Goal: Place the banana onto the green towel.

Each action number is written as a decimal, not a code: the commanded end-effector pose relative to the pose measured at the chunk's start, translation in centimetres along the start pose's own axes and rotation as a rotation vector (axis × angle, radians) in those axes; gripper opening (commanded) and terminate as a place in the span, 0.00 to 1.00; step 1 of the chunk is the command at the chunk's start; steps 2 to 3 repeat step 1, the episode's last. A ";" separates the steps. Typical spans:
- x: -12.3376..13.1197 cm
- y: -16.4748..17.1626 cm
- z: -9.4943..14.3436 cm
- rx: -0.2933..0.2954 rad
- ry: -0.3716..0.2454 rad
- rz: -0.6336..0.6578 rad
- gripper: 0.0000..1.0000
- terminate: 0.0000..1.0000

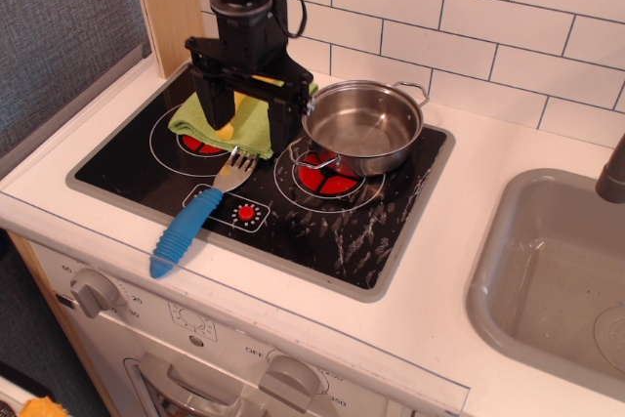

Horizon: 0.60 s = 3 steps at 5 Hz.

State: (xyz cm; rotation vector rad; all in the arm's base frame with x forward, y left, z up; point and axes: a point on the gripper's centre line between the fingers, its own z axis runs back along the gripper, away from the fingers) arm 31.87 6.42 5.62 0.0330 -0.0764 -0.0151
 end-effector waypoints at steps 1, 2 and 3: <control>-0.1 0.7 2.1 0.017 -0.067 -0.003 1.00 1.00; -0.1 0.7 2.1 0.017 -0.067 -0.003 1.00 1.00; -0.1 0.7 2.1 0.017 -0.067 -0.003 1.00 1.00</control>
